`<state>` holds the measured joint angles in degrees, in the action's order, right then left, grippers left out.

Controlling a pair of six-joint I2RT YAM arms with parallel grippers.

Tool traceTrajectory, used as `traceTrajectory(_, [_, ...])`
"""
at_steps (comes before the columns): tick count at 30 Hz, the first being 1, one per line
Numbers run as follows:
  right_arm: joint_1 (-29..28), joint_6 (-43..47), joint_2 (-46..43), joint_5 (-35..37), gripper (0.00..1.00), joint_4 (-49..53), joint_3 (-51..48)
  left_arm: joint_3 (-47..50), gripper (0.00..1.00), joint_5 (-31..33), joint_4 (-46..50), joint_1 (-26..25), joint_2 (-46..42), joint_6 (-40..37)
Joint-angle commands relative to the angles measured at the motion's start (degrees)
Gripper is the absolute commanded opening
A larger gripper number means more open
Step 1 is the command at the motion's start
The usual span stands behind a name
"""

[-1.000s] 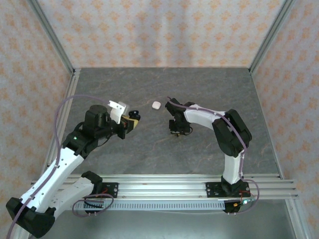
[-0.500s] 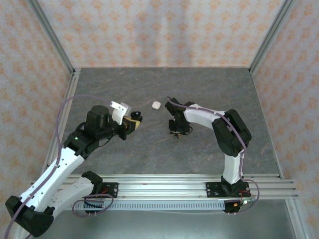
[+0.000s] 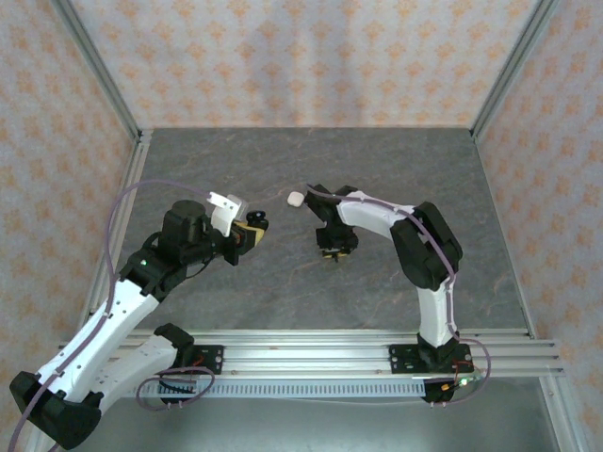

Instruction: Insert the wireless bluetooth earbuds into the charging case

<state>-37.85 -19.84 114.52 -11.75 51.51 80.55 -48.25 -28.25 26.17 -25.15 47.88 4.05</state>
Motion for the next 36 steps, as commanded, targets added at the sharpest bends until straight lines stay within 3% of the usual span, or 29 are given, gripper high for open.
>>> traceTrajectory(1, [-0.3,1.13,2.14,2.17,0.27,4.56,1.9,0.19,0.0,0.65,-0.38,-0.68,-0.94,-0.89])
traceTrajectory(12, [-0.25,0.76,-2.58,4.8,0.11,4.96,3.39,3.27,0.0,0.18,-7.49,-0.78,-2.69,-1.08])
traceTrajectory(17, [-0.3,0.69,-8.77,7.25,0.09,3.39,2.61,6.85,0.0,-1.39,-15.1,-0.87,-4.94,-1.37])
traceTrajectory(25, [-1.3,2.15,-23.5,7.39,0.02,-5.14,-0.45,4.03,0.0,-7.94,-13.55,-0.97,0.88,-2.43])
traceTrajectory(36, [-11.72,10.94,-40.87,6.6,0.02,-20.19,-1.53,4.45,0.0,-14.92,-22.23,-4.52,1.95,-9.61])
